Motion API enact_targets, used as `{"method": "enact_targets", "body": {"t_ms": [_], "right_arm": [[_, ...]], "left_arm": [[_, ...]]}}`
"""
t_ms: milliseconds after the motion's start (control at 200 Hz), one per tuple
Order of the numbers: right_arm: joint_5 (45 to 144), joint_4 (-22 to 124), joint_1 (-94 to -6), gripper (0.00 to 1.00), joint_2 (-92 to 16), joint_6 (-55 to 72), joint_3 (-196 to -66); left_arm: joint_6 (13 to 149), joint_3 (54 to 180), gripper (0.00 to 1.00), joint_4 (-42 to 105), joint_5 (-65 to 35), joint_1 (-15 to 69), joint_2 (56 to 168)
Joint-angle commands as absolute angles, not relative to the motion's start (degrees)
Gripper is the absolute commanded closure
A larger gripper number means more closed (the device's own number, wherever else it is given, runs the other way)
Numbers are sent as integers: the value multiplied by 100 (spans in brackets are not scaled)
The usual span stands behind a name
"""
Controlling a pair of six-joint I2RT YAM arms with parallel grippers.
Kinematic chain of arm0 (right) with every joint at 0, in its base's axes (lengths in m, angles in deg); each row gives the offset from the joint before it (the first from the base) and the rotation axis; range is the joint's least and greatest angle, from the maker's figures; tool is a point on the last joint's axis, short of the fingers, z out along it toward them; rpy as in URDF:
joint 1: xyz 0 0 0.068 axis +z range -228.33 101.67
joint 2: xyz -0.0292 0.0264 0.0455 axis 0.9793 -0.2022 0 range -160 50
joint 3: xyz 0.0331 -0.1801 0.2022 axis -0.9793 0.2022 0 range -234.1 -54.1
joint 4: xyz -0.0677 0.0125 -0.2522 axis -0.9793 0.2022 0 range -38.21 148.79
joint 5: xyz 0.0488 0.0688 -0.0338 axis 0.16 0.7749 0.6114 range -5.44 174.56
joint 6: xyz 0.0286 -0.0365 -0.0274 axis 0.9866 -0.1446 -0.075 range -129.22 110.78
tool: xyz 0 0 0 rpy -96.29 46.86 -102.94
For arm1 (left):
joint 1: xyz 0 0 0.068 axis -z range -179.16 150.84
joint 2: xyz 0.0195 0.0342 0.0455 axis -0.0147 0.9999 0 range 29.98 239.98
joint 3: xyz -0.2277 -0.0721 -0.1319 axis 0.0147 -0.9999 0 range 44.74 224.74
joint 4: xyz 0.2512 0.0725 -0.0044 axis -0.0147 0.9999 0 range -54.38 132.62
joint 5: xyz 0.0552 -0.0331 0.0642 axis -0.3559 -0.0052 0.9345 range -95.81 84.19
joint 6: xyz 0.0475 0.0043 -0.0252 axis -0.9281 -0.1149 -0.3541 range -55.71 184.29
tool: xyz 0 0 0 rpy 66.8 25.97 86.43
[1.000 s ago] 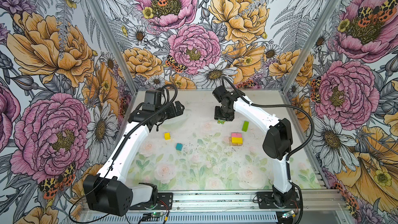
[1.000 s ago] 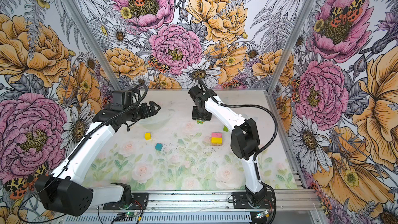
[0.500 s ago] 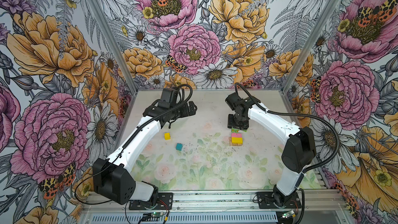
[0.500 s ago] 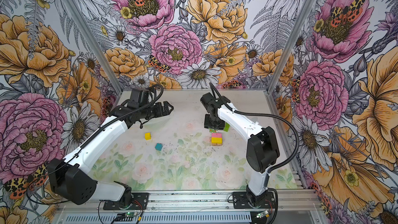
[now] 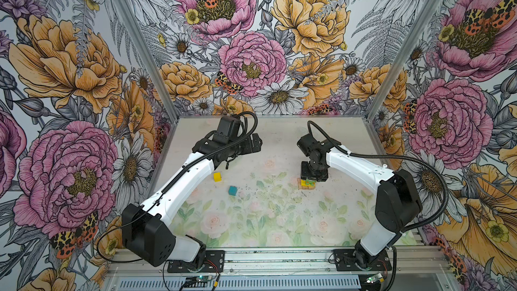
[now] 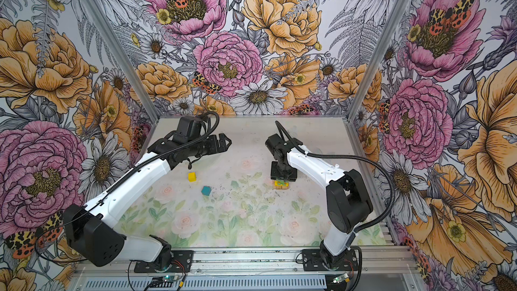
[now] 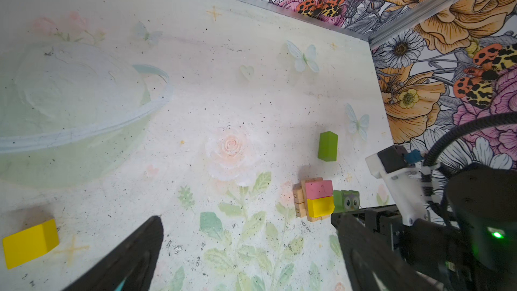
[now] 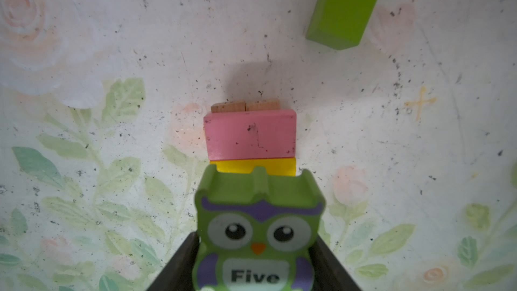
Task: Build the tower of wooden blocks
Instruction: 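Lower the owl block onto the pink block atop the stack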
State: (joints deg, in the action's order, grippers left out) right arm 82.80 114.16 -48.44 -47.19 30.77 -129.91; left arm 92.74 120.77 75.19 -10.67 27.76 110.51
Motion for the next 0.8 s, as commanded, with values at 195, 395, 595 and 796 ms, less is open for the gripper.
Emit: {"method": "enact_targets", "body": {"t_ms": [195,395,595,796], "right_arm": [[8307,10918,-4966,57,-4715,2541,-12862],[8374,10908,-5003,57,-4821,2268,-12912],[8394,10909,-5032,57,-4909,2145,-12885],[8408,10909,-5064,57,-5001,2109,-12897]], "left_arm": [[9452,12156,1,7394,-695,2896,10917],[9488,12219,1,7394,-626,2951,10934],[9497,12270,1,7394,-582,2976,10950],[9505,12293,1,7401,-565,2986,10961]]}}
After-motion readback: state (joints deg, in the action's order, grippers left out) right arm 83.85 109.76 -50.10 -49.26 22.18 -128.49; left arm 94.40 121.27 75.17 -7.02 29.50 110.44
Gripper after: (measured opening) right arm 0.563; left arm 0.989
